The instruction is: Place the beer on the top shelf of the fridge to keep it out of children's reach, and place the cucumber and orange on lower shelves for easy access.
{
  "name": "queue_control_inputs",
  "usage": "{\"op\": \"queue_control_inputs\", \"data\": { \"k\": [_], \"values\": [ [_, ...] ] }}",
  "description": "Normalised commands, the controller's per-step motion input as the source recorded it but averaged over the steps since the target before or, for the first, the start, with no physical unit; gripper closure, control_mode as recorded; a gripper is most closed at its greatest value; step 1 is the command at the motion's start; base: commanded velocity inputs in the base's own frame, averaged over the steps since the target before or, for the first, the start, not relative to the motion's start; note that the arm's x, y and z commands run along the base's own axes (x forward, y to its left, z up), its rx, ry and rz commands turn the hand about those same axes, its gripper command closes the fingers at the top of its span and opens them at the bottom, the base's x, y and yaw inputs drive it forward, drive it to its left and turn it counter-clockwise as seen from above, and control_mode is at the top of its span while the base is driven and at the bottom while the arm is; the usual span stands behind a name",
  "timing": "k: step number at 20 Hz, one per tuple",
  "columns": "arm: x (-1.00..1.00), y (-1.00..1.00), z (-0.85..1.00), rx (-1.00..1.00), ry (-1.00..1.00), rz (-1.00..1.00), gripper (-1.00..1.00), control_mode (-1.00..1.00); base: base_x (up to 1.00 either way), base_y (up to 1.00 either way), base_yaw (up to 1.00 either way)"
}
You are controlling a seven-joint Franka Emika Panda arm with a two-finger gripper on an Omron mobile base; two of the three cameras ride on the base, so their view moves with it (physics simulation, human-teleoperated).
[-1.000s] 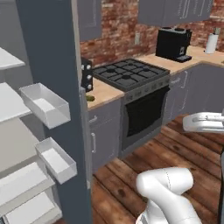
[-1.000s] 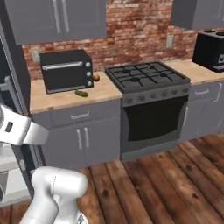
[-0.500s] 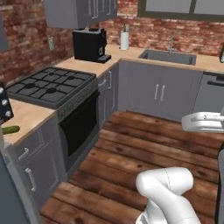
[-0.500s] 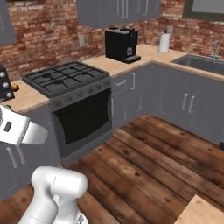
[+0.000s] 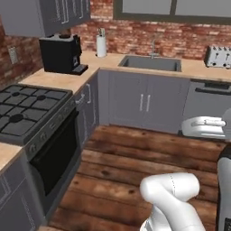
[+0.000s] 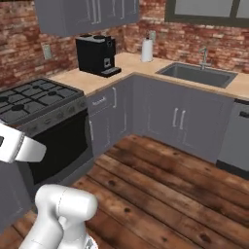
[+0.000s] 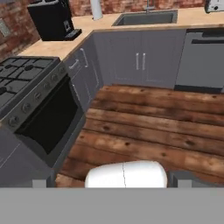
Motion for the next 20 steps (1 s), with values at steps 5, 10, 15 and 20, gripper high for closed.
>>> {"op": "queue_control_inputs", "data": {
  "k": [5,10,15,20],
  "values": [
    [0.0,0.0,0.0,0.0,0.0,0.0,-1.0,1.0,1.0,0.0,0.16],
    [0.0,0.0,0.0,0.0,0.0,0.0,-1.0,1.0,0.86,0.0,0.45],
    [0.0,0.0,0.0,0.0,0.0,0.0,-1.0,1.0,0.34,0.03,0.6],
    [0.0,0.0,0.0,0.0,0.0,0.0,-1.0,1.0,0.25,0.21,0.63]
  ]
}}
